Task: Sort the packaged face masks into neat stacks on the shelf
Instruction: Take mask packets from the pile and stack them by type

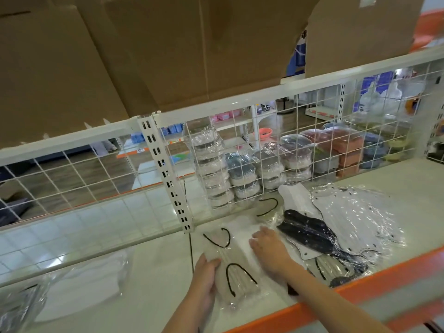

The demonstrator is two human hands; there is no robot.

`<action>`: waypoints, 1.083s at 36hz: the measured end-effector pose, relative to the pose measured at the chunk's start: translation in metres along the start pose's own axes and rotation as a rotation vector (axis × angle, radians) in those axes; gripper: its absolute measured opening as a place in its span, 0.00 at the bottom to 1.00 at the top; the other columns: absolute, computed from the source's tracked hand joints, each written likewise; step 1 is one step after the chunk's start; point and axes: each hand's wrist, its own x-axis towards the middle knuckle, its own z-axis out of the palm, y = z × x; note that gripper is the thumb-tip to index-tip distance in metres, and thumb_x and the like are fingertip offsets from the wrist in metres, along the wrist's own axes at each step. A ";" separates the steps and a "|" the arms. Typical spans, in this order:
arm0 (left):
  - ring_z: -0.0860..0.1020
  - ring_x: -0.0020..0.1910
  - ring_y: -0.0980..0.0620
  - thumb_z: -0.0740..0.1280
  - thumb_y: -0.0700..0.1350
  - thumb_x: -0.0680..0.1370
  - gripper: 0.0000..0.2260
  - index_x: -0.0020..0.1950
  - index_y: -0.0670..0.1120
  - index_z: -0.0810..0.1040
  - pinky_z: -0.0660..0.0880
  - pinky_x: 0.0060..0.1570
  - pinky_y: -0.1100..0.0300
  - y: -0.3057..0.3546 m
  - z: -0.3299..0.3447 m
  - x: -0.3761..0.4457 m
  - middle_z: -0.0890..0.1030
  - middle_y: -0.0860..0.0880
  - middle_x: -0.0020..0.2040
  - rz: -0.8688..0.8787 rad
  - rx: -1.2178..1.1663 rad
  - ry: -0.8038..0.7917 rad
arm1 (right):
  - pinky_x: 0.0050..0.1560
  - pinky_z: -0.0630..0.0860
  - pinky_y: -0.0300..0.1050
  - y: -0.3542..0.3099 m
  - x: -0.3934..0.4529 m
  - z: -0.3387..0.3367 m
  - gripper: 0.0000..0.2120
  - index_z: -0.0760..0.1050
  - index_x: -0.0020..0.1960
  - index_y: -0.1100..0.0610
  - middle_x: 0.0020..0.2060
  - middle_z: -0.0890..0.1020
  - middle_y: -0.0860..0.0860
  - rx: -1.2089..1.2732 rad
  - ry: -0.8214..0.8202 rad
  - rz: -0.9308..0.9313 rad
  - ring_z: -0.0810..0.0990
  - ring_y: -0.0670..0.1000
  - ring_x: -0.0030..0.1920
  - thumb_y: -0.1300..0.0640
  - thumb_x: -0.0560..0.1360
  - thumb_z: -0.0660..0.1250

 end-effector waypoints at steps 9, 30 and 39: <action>0.80 0.37 0.44 0.59 0.32 0.77 0.10 0.57 0.37 0.75 0.78 0.34 0.56 0.007 -0.006 -0.007 0.82 0.38 0.44 0.007 0.016 0.029 | 0.74 0.46 0.58 0.027 0.031 -0.017 0.21 0.62 0.73 0.56 0.76 0.43 0.58 -0.324 -0.015 0.103 0.38 0.61 0.75 0.54 0.81 0.52; 0.80 0.47 0.38 0.56 0.30 0.77 0.11 0.53 0.38 0.75 0.78 0.48 0.45 0.012 -0.042 -0.016 0.81 0.36 0.48 0.003 -0.101 0.165 | 0.48 0.69 0.42 -0.027 0.003 0.020 0.12 0.72 0.50 0.47 0.44 0.71 0.43 0.098 0.177 -0.228 0.71 0.50 0.48 0.64 0.74 0.59; 0.80 0.47 0.41 0.55 0.34 0.80 0.10 0.56 0.40 0.73 0.77 0.41 0.51 0.012 -0.048 -0.025 0.81 0.38 0.51 0.013 -0.149 0.156 | 0.45 0.68 0.31 -0.044 -0.004 0.020 0.06 0.78 0.48 0.58 0.45 0.77 0.44 0.330 0.238 -0.270 0.74 0.42 0.44 0.61 0.77 0.63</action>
